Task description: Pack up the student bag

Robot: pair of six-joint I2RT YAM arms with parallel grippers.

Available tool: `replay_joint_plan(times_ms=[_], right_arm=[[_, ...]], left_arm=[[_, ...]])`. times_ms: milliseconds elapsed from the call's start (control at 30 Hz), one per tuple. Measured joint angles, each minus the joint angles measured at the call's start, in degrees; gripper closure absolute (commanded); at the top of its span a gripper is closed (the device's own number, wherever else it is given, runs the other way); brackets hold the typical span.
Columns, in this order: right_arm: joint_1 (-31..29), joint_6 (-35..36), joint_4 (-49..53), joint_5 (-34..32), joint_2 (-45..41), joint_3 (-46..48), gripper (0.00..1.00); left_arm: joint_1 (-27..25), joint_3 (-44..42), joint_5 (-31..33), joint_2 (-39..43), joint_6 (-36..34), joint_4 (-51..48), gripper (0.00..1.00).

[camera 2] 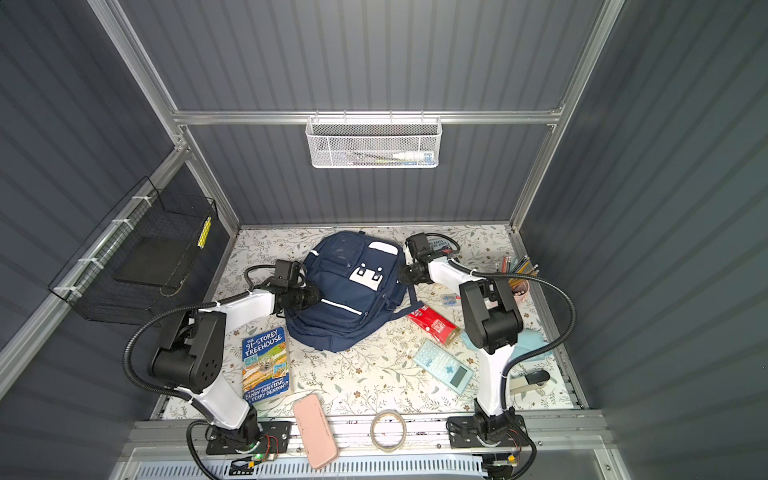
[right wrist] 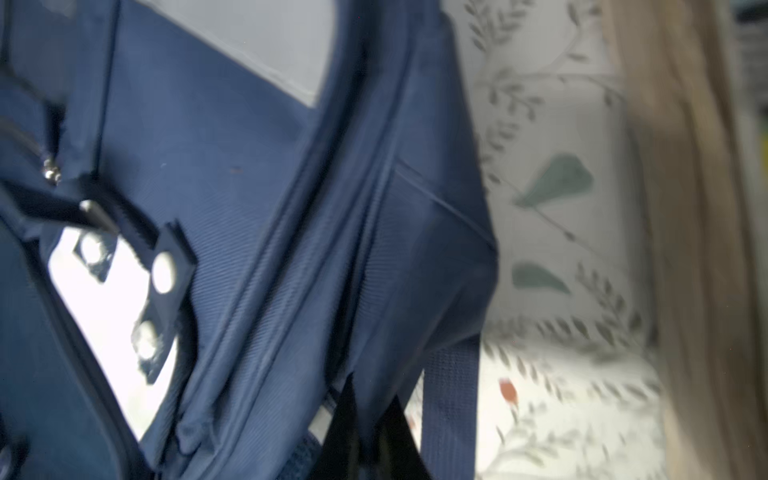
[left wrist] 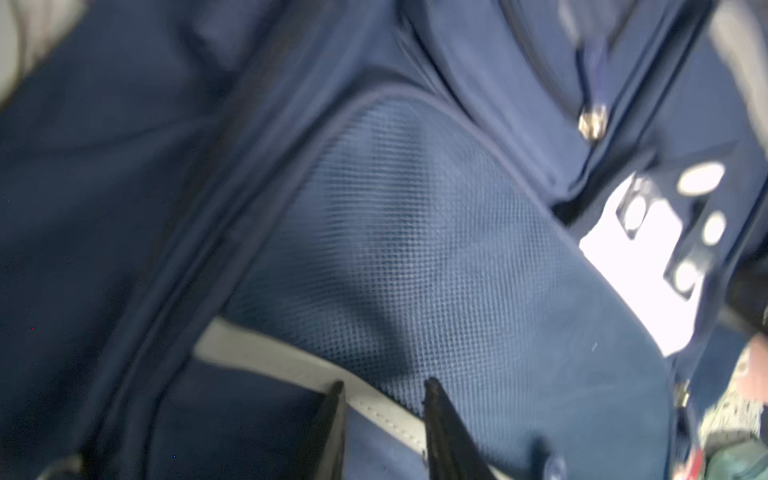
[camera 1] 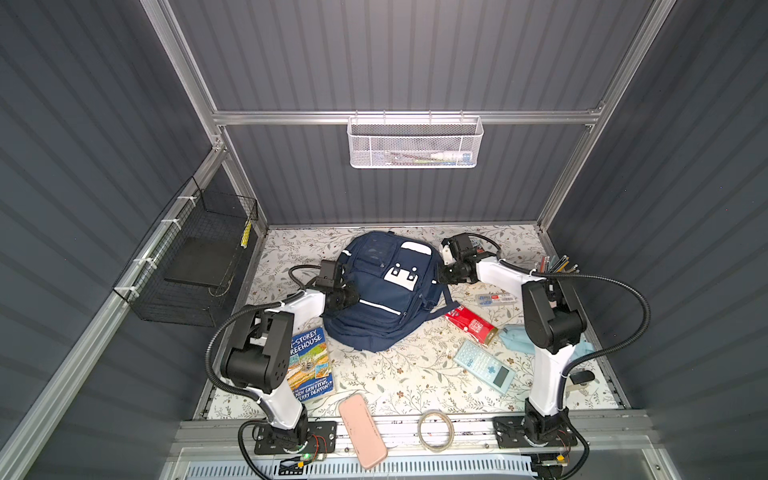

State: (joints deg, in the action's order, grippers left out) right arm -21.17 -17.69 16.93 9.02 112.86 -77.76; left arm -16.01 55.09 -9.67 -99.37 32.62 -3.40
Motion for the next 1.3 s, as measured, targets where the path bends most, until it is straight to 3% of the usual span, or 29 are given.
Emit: replay_joint_plan(times_ms=[133, 233, 267, 367, 433, 533, 600, 667, 967, 1133, 1300], right_arm=[[0.1, -3.7, -1.0, 0.0, -6.4, 7.7, 0.93], [-0.7, -5.5, -1.0, 0.0, -9.2, 10.6, 0.84], [-1.2, -5.7, -1.1, -0.2, -9.9, 11.3, 0.8], [-3.3, -5.1, -1.0, -1.0, -12.1, 12.9, 0.5], [-4.4, -3.3, -1.0, -0.5, -13.7, 13.8, 0.39], [-5.2, 2.8, -1.0, -0.5, -17.2, 15.7, 0.32], [-5.2, 9.6, -1.1, -0.3, -20.0, 17.1, 0.28], [-5.1, 17.2, -1.2, 0.8, -22.3, 17.8, 0.28], [-6.2, 42.5, -1.9, 3.0, -22.1, 17.7, 0.31], [-9.1, 53.0, -0.3, 2.6, -17.6, 15.5, 0.34], [-10.0, 59.8, 1.8, 2.4, -14.8, 14.6, 0.37]], left_arm=[[0.1, 4.5, -0.3, -6.3, 0.0, 6.7, 0.71], [0.0, 6.8, -0.5, -8.9, 0.2, 9.5, 0.7], [0.0, 7.2, -0.4, -9.0, 0.2, 9.5, 0.69], [0.0, 8.0, 0.1, -8.6, 0.1, 8.1, 0.62], [-0.2, 9.1, 0.6, -7.8, -0.2, 5.4, 0.54], [-0.5, 9.7, 0.8, -4.4, -0.7, 1.6, 0.32], [-0.5, 9.4, 0.4, -0.3, -0.5, 0.0, 0.06], [-0.6, 7.9, -0.4, 4.7, 0.4, 0.0, 0.01], [-3.6, -5.2, -4.5, 24.2, 6.6, -1.0, 0.29], [-9.7, -11.8, -5.0, 31.2, 10.5, -3.0, 0.34], [-10.5, -15.6, -5.0, 34.2, 13.4, -3.0, 0.39]])
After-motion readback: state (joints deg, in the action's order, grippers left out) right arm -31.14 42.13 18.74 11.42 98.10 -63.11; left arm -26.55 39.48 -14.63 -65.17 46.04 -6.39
